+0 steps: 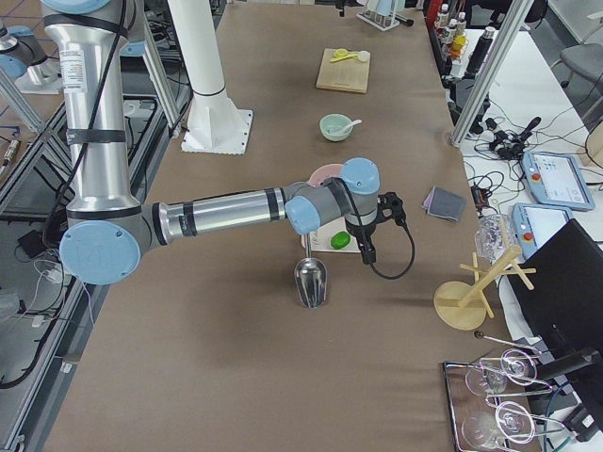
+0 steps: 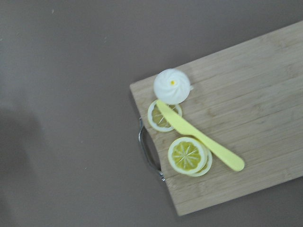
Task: Put spoon and ice into bowl
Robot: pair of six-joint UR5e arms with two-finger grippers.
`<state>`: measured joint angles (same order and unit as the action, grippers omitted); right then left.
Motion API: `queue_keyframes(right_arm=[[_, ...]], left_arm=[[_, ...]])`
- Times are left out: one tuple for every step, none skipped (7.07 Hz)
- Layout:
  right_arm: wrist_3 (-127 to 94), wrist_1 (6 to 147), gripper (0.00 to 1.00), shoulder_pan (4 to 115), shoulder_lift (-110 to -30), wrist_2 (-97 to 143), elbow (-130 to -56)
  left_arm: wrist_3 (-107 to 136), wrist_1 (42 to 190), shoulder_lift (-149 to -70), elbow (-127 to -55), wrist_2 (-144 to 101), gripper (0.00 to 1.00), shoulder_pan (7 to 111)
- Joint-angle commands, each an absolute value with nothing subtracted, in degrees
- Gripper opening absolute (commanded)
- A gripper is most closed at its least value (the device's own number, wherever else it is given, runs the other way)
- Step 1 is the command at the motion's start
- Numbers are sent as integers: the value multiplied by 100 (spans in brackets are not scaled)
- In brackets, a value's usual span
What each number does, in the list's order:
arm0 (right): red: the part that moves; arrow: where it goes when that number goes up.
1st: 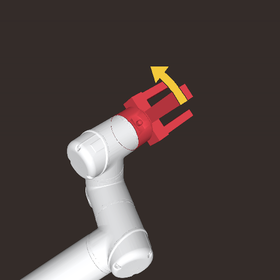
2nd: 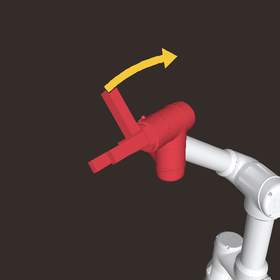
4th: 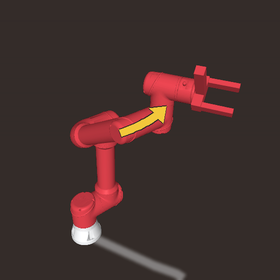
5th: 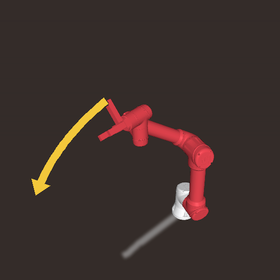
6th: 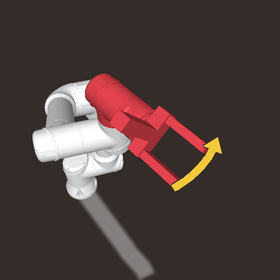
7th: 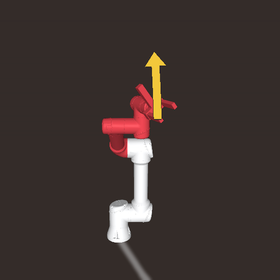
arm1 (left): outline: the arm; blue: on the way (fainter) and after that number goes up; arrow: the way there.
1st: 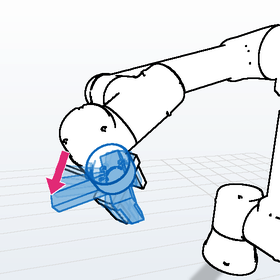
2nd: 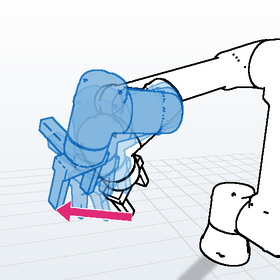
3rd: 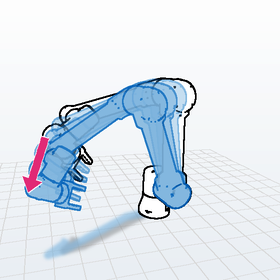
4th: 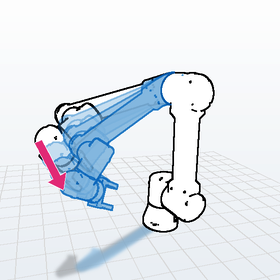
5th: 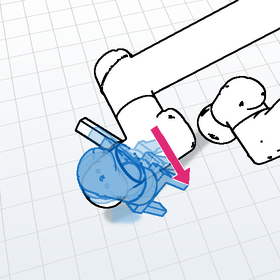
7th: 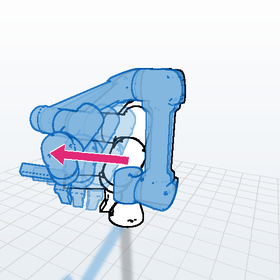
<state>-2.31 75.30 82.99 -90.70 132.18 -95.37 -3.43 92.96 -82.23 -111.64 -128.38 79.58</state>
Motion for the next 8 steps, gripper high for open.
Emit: queue_keyframes(right_arm=[[575, 8100, 100, 8734, -9149, 13157, -9510], [745, 8286, 100, 8789, -9141, 13157, -9545], [747, 8288, 100, 8780, -9132, 13149, -9536], [747, 8288, 100, 8789, -9167, 13157, -9588], [730, 8297, 100, 8780, -9132, 13149, -9528], [677, 8297, 100, 8772, -9088, 13157, -9519], [659, 8297, 100, 8771, -9097, 13209, -9536], [607, 8306, 100, 8771, -9105, 13219, -9580]], left_arm=[[-623, 9369, -7883, -10786, -12971, 98, 8696], [-563, 9334, -7892, -10541, -13625, 98, 8779], [-563, 9369, -7945, -10155, -13962, 98, 9006], [-554, 9369, -7937, -10151, -13905, 98, 9035], [-545, 9334, -7971, -10186, -13930, 98, 9096], [-545, 9360, -8033, -10187, -13913, 98, 9123], [-545, 9369, -8042, -10239, -13904, 98, 9132], [-562, 9369, -8025, -10161, -13896, 98, 9132]])
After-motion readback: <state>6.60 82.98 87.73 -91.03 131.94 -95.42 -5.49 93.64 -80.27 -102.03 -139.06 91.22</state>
